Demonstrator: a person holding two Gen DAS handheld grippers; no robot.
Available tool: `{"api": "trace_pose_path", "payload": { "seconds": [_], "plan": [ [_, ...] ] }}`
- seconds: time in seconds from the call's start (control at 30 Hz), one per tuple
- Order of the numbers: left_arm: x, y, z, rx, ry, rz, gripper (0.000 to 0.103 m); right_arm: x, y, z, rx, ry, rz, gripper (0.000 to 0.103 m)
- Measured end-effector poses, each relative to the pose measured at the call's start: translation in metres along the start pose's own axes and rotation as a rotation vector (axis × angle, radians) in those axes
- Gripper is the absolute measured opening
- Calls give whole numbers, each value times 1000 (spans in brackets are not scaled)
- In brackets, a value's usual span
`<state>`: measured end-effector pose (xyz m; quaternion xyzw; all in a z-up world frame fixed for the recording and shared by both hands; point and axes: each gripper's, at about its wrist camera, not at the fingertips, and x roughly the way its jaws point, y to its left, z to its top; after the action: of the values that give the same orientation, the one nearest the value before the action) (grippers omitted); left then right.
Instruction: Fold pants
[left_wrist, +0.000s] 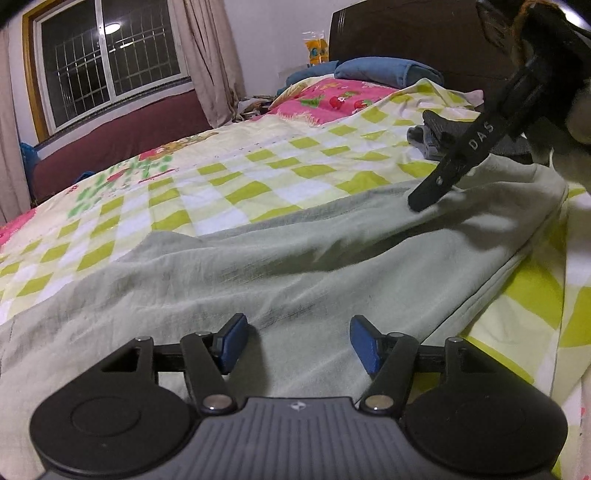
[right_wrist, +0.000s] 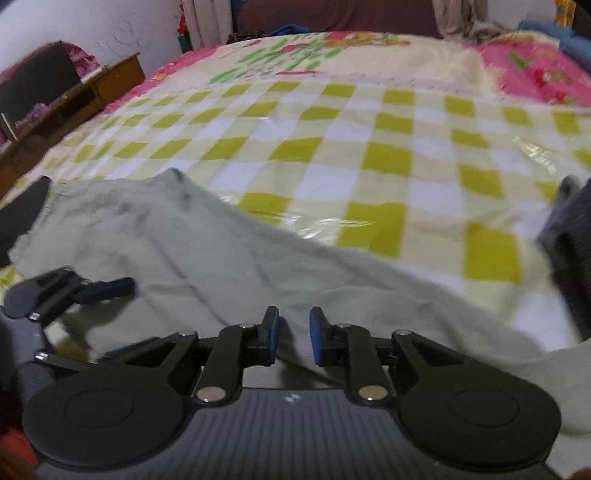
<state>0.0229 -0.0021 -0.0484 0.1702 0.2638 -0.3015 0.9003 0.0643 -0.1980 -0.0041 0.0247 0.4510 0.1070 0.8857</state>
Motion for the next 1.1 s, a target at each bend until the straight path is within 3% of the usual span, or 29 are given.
{"api": "trace_pose_path", "payload": {
  "seconds": [0.1, 0.2, 0.43, 0.5, 0.57, 0.6, 0.63, 0.87, 0.97, 1.1],
  "plan": [
    [1, 0, 0, 4, -1, 5, 77, 2, -11, 9, -47, 7, -16, 22],
    [2, -1, 0, 4, -1, 6, 79, 13, -13, 16, -162, 77, -15, 41],
    [3, 1, 0, -8, 4, -2, 81, 44, 3, 24, -376, 187, 33, 41],
    [4, 1, 0, -9, 5, -3, 81, 47, 9, 24, -421, 211, 37, 35],
    [4, 1, 0, -9, 5, -4, 81, 45, 15, 24, -476, 226, 35, 21],
    [4, 1, 0, -9, 5, -4, 81, 44, 18, 23, -490, 227, 17, 5],
    [4, 1, 0, -9, 5, -4, 81, 45, 20, 22, -491, 232, -4, 0],
    [4, 1, 0, -10, 3, -4, 81, 26, 5, 38, -337, 128, -45, 0],
    [4, 2, 0, -10, 3, -4, 81, 22, 12, 43, -372, 114, -44, 0],
    [3, 2, 0, -11, 2, -5, 81, 32, 24, 43, -436, 155, 51, 4]
  ]
}}
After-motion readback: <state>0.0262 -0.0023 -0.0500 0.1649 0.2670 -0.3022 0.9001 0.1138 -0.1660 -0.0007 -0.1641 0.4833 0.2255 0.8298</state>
